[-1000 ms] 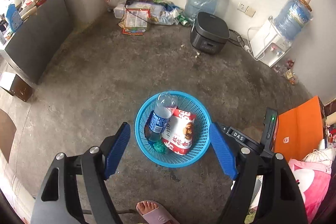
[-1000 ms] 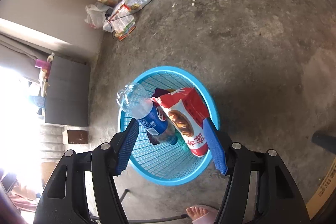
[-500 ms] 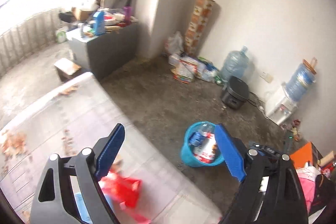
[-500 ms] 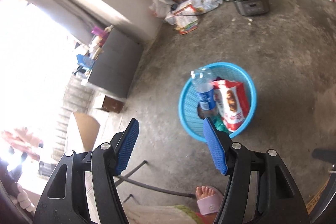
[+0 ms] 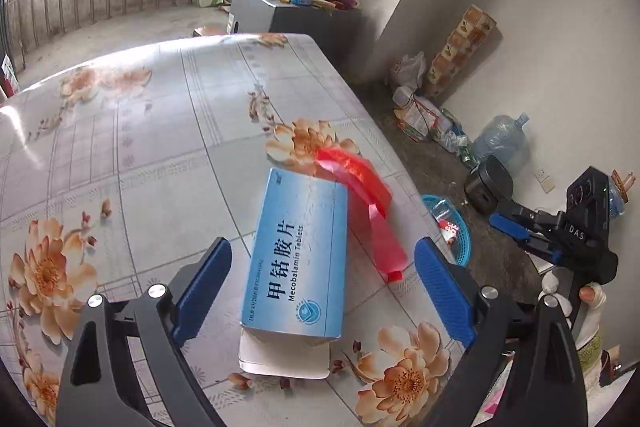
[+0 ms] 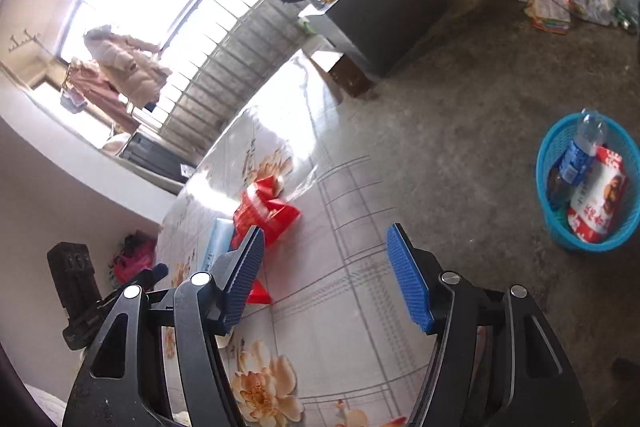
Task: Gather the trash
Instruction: 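Move both open tools back over the table toward the blue box and red bag, then close the left gripper on the blue Mecobalamin box while the right gripper grasps the red mesh bag, then lift the blue box with the left gripper while the right gripper lifts the red bag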
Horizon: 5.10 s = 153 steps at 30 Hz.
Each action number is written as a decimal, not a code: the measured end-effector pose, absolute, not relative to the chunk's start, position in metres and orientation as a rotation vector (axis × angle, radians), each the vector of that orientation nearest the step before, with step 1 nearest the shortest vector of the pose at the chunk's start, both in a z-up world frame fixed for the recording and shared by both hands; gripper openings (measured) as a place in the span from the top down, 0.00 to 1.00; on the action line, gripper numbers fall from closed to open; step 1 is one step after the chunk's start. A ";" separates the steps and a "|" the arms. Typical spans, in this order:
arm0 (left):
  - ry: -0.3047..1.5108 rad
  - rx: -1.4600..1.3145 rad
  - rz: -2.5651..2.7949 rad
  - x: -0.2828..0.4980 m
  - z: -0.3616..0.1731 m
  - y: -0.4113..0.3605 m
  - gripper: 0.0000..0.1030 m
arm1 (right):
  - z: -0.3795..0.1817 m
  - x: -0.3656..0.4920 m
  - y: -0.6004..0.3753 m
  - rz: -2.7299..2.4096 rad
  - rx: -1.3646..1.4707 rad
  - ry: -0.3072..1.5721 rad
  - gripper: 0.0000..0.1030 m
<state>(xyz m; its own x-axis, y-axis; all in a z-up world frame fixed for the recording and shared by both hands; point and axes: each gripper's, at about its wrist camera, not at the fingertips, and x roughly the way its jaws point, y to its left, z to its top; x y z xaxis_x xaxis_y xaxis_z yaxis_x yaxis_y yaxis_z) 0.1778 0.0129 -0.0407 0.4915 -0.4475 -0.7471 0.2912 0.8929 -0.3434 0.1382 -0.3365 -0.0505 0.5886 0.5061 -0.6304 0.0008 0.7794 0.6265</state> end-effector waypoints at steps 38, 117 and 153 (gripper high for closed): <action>1.017 -0.227 -0.299 0.217 -0.098 0.067 0.13 | -0.059 0.197 -0.202 0.301 0.218 1.105 0.64; 1.021 0.086 -0.311 0.183 -0.105 0.004 0.19 | -0.055 0.150 -0.201 0.275 0.226 1.173 0.43; 0.983 0.091 -0.289 0.178 -0.095 0.009 0.32 | -0.048 0.148 -0.214 0.257 0.267 1.164 0.51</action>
<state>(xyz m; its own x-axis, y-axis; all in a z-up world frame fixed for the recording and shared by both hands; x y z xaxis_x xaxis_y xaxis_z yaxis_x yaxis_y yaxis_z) 0.1778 0.0088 -0.0946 0.5196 -0.1996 -0.8308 0.2814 0.9581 -0.0542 0.1485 -0.2138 -0.0483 0.3740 0.3349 -0.8649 -0.0607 0.9394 0.3375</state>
